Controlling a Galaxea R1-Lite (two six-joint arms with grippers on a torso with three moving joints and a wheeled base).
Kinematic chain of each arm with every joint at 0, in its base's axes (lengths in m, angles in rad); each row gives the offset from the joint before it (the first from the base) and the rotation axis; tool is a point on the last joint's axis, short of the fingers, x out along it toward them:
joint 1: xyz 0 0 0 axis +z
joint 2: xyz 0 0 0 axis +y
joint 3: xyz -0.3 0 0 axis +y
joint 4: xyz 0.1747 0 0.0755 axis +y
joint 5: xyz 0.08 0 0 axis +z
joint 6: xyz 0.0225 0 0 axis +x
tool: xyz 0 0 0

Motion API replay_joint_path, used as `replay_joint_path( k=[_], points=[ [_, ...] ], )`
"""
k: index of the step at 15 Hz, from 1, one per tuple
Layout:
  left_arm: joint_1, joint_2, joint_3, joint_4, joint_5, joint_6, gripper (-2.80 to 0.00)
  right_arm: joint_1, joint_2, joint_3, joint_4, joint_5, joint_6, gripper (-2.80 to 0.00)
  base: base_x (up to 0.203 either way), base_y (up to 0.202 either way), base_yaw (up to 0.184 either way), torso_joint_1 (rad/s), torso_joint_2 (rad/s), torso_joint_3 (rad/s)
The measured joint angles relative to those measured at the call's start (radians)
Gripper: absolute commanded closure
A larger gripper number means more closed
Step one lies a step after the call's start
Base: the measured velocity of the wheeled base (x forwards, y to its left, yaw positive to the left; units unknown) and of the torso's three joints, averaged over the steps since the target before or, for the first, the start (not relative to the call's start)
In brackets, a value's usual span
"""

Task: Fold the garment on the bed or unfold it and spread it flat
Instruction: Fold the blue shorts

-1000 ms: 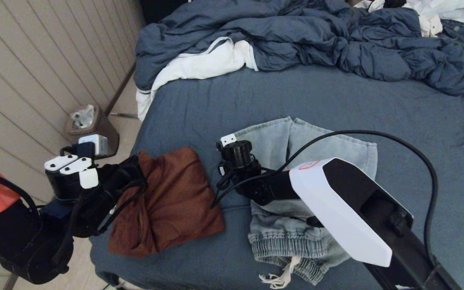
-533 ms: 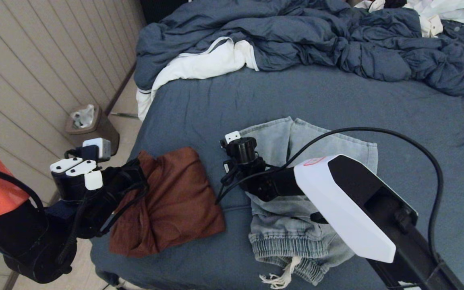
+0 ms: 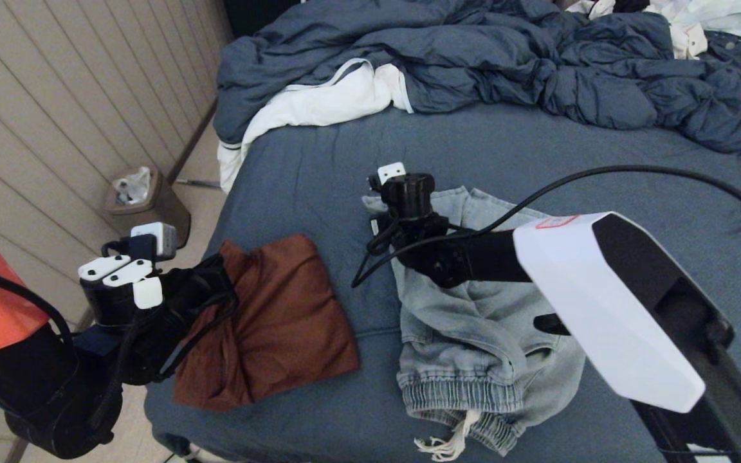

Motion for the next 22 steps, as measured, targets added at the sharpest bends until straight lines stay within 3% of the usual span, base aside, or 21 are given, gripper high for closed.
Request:
replay_joint_path(
  k=[4,7,10,15,19,22],
  points=[
    [-0.012,0.000,0.021,-0.014,-0.004,0.001,0.00,-0.105,-0.141,0.078,0.002,-0.039,0.000,0.00,0.000,0.000,0.000,0.000,0.00,0.000],
    [-0.028,-0.001,0.039,-0.028,-0.004,0.001,0.00,-0.182,-0.259,0.248,-0.008,-0.033,0.009,0.00,0.000,0.000,0.000,0.000,0.00,0.000],
    [-0.050,-0.008,0.060,-0.035,-0.005,0.002,0.00,-0.322,-0.341,0.401,-0.066,-0.019,0.016,0.00,0.000,0.000,0.000,0.000,0.00,0.000],
    [-0.089,-0.004,0.080,-0.035,-0.004,-0.001,0.00,-0.543,-0.393,0.593,-0.159,0.081,0.031,0.00,0.000,0.000,0.000,0.000,0.00,0.000],
    [-0.109,0.002,0.084,-0.034,-0.002,-0.002,0.00,-0.705,-0.366,0.644,-0.166,0.163,0.046,0.00,0.000,0.000,0.000,0.000,0.00,0.000],
    [-0.116,0.013,0.084,-0.033,-0.002,-0.002,0.00,-0.776,-0.321,0.670,-0.169,0.193,0.052,0.00,0.000,0.000,0.000,0.000,0.00,0.000]
  ],
)
